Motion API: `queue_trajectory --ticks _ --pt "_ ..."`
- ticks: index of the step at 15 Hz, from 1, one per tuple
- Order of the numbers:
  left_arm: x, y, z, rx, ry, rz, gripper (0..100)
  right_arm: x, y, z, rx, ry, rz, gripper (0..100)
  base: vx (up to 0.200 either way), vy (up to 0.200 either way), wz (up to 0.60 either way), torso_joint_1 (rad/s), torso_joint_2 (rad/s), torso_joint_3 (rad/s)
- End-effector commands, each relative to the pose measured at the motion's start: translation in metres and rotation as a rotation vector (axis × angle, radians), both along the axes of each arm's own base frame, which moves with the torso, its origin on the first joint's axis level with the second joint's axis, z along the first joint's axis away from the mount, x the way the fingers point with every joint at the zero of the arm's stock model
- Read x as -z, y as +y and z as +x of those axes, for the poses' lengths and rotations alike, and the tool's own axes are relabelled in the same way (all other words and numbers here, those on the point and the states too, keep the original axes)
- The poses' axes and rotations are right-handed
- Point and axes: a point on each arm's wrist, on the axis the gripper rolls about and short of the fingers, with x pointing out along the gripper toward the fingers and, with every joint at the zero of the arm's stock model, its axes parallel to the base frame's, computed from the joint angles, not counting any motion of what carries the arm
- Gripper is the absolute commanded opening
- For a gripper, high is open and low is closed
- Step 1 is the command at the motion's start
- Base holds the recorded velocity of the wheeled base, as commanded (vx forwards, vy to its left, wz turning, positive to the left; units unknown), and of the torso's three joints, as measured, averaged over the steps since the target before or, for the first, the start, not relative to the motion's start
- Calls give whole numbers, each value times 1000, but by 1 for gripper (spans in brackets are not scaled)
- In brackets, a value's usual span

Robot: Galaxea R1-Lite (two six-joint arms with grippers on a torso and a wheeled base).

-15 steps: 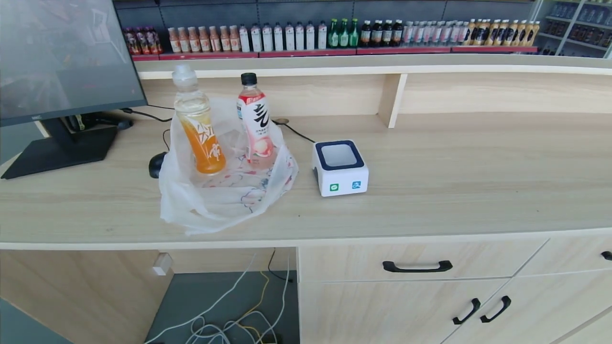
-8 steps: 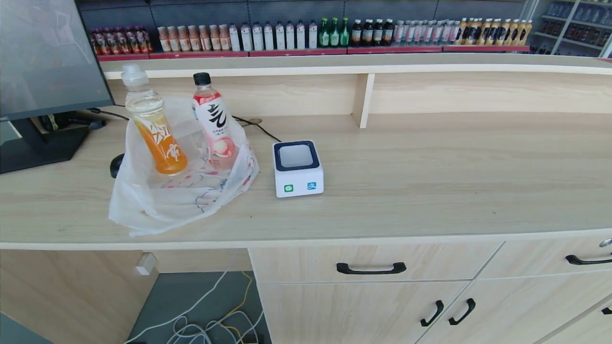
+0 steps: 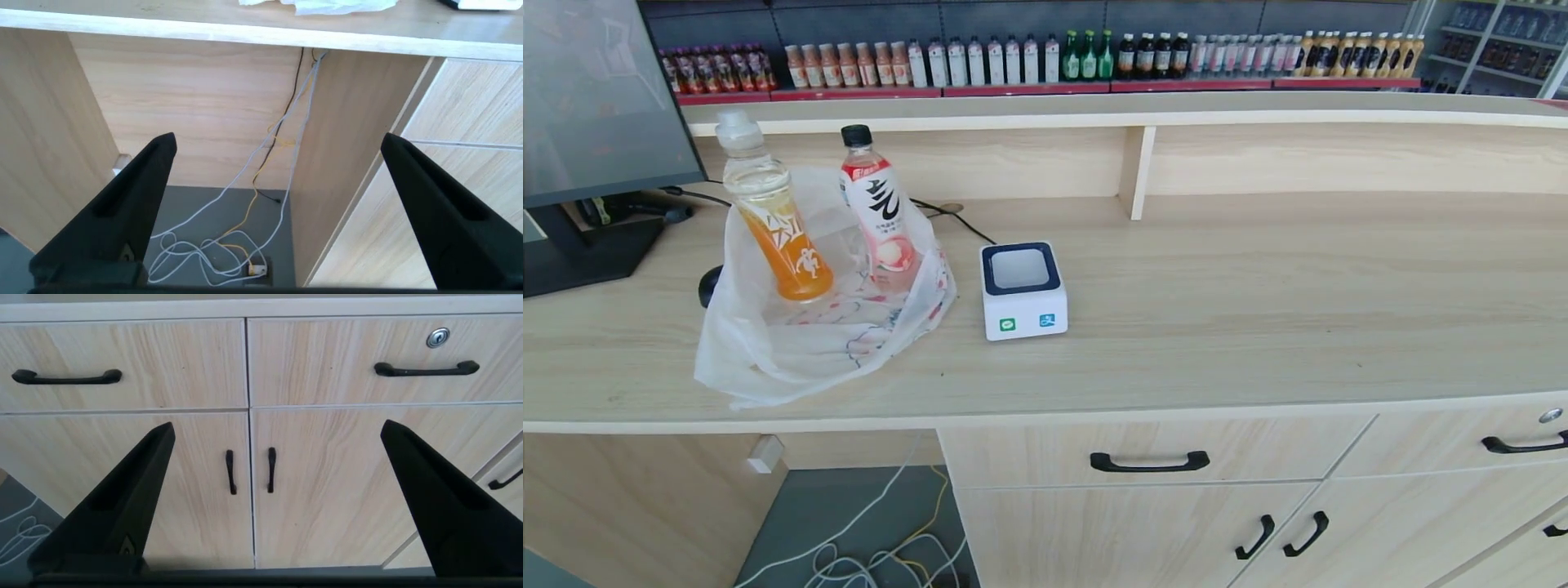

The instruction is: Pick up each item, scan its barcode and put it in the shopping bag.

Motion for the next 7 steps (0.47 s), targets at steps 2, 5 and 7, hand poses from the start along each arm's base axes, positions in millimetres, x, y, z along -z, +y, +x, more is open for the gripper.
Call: queue_trajectory --ticks 2,5,7 --pt "0 0 0 -1 -1 0 100 0 0 0 -1 2 -1 100 0 0 0 0 0 0" --pt "0 0 0 -1 -1 3 100 0 0 0 -1 2 -1 100 0 0 0 0 0 0" --pt "0 0 0 -1 -1 3 100 0 0 0 -1 2 1 100 0 0 0 0 0 0"
